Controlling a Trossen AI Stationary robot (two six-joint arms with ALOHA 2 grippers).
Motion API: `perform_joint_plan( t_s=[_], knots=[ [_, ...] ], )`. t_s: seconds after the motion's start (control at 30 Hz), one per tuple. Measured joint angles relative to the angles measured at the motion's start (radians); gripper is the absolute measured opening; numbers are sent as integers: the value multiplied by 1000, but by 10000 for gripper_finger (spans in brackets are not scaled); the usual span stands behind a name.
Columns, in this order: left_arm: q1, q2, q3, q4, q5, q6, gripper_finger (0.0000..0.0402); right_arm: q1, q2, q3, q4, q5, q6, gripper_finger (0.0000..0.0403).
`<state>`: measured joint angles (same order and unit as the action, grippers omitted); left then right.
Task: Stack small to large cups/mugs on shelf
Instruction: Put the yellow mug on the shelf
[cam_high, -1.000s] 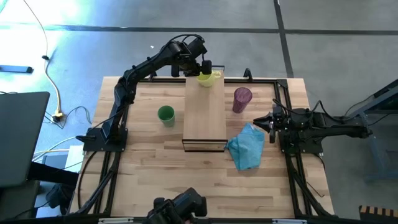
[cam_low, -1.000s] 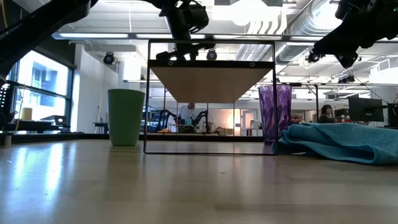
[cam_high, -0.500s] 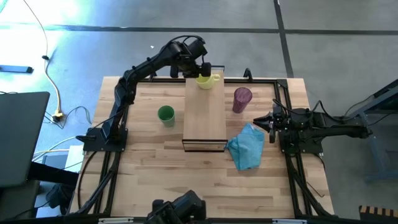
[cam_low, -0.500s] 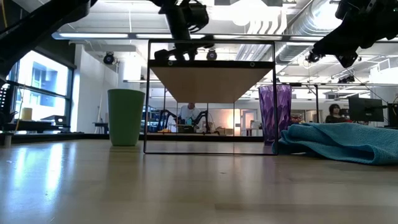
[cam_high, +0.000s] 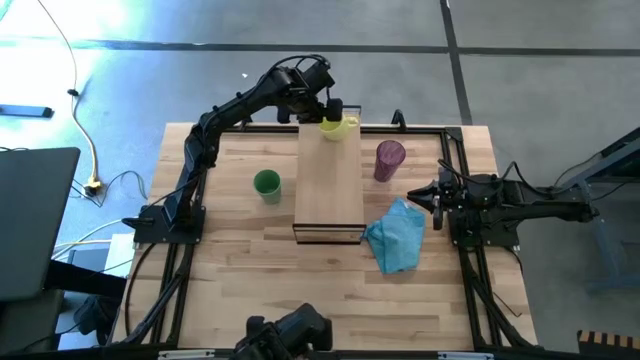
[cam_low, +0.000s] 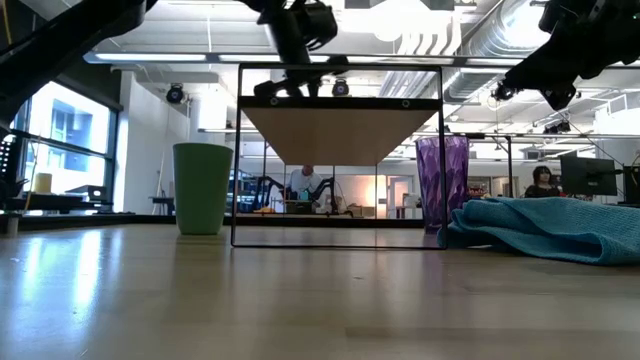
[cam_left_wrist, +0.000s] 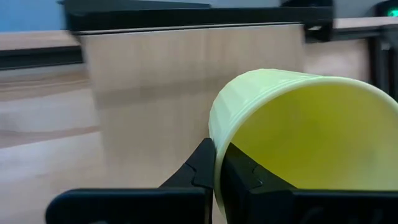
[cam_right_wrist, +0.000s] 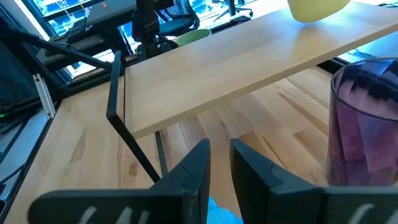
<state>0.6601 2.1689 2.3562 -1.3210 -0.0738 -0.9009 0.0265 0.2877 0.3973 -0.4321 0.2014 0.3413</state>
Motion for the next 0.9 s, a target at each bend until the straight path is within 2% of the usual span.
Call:
perform_joint_plan(
  t_s=[0.13,0.5,0.67,0.77,0.9],
  knots=[
    [1,0,0,-31,-40,2,0,0,0,0,-1,0,-7,53],
    [2,-49,-1,5,-47,33,1,0,0,0,-1,7,-28,53],
    [2,-50,-1,7,7,63,2,0,0,0,-3,7,-26,53],
    [1,-50,-1,11,28,67,17,0,0,0,-5,6,-25,53],
    [1,-50,-1,10,45,65,55,0,0,0,-5,6,-25,53]
  ],
)
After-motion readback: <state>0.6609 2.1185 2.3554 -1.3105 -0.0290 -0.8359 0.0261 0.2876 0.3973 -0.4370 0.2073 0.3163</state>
